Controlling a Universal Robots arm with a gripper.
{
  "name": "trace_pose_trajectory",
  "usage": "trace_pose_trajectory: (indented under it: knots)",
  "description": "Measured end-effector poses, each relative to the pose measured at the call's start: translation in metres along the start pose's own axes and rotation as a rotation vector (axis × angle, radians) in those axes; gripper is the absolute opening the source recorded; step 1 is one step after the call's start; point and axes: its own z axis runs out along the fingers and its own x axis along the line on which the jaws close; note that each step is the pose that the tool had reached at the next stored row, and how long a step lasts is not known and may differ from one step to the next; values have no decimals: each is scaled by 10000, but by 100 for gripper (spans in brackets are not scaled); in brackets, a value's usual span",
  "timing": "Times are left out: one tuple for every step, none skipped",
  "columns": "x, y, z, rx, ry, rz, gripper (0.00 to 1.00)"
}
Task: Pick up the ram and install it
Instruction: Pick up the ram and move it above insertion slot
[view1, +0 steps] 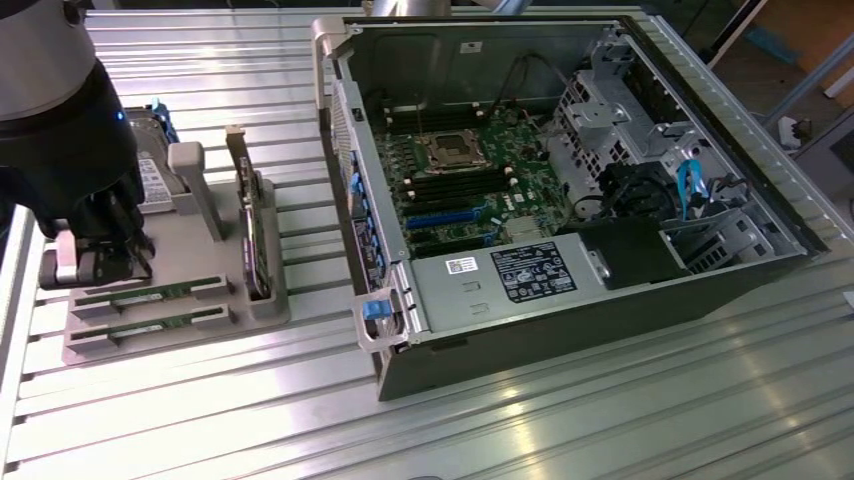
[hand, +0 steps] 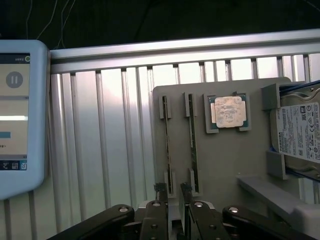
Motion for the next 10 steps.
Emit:
trace_pose_trajectory:
  knots:
    - [0,0,0,0,1,-1,24]
    - [0,0,0,1,1,0,24]
    - [0,1,0,1,1,0,24]
    - [0,0,0,1,1,0,24]
    - [-1,1,2,2,-16,1,24]
    - [0,1,1,-2,-51,-1,24]
    - [-1,0,1,-4,-71,-2,24]
    - [0,1,0,-7,-100,-2,24]
    - [0,1,1,-8,-134,-4,24]
    - [0,1,0,-9,-138,-5,24]
